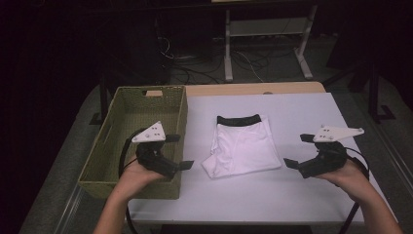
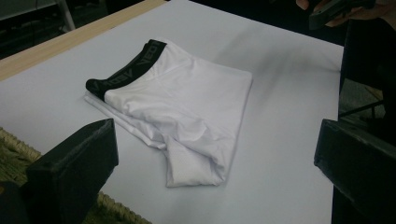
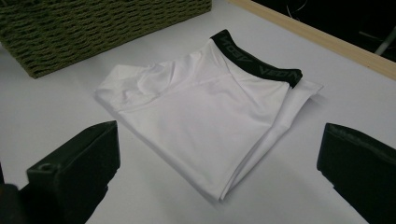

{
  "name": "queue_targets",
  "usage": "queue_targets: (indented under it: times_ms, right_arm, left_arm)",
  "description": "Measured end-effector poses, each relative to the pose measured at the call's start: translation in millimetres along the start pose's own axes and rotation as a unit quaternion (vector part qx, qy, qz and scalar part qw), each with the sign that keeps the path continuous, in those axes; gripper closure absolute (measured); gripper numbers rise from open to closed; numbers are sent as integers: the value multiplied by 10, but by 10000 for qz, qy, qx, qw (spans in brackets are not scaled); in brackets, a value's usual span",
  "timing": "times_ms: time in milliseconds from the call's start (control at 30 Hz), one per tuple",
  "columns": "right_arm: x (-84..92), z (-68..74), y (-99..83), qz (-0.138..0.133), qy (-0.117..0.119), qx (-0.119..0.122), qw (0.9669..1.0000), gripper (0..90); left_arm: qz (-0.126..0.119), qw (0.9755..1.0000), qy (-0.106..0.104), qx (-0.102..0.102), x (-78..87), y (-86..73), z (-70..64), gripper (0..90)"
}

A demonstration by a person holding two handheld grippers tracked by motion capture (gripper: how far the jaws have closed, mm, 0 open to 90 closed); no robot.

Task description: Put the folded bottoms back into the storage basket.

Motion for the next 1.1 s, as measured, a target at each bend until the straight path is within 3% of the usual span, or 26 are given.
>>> queue_targets:
  times_ms: [600,1100]
  right_arm:
    - [-75,-10,-84,26,67,-75,9999,0]
    - [-198,-22,-185,-57,-36,-167,9998,0]
  left_arm:
    - [-124,9997,63,198,-18,114,7,0]
    - [-136,9997,62,166,-46,132,-20,0]
Point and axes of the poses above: each handheld gripper's, and its own axes: x roughly backward along the jaws, y roughly out of its top, z roughly to its left, the point moved 7 cm from there along -x, roughly forward along the jaws, and after that the axes turned 9 degrees about z, right-handed, at the moved point
